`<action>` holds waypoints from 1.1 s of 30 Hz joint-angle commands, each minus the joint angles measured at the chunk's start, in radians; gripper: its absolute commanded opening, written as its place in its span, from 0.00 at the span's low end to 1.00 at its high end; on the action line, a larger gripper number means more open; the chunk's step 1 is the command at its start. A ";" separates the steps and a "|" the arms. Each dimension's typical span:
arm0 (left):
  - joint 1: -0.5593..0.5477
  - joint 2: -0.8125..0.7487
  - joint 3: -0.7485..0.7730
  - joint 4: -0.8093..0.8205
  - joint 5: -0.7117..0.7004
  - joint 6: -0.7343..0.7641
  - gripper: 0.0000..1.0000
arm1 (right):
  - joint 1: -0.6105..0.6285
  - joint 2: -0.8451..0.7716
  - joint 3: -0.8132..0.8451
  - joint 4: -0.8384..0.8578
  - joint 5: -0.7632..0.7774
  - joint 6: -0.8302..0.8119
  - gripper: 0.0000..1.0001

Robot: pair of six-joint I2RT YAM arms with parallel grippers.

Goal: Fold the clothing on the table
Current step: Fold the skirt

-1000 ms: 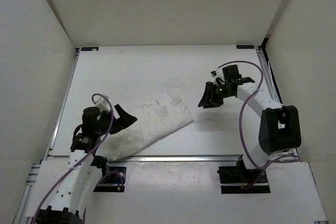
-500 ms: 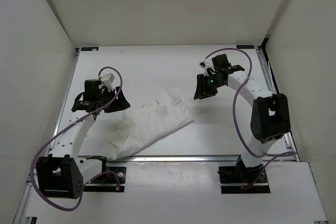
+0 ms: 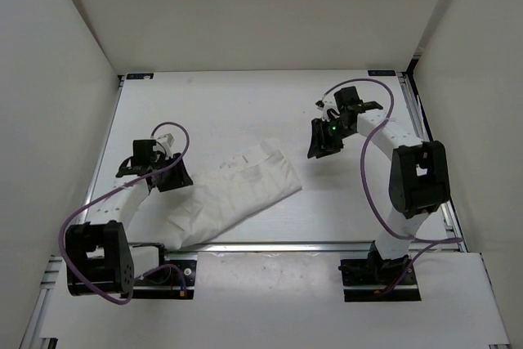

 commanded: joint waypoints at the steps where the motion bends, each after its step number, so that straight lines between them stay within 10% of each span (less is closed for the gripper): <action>1: 0.024 0.008 0.002 0.109 0.064 -0.016 0.57 | -0.018 -0.064 0.001 -0.003 -0.023 -0.009 0.44; 30: -0.063 0.230 -0.050 0.279 0.059 -0.120 0.42 | -0.061 -0.044 0.044 0.009 -0.125 -0.005 0.44; 32: -0.063 0.235 -0.061 0.293 0.068 -0.131 0.31 | -0.050 -0.017 0.064 0.006 -0.164 -0.015 0.44; 33: -0.072 0.239 -0.059 0.296 0.061 -0.137 0.08 | -0.040 0.005 0.086 0.000 -0.185 -0.024 0.44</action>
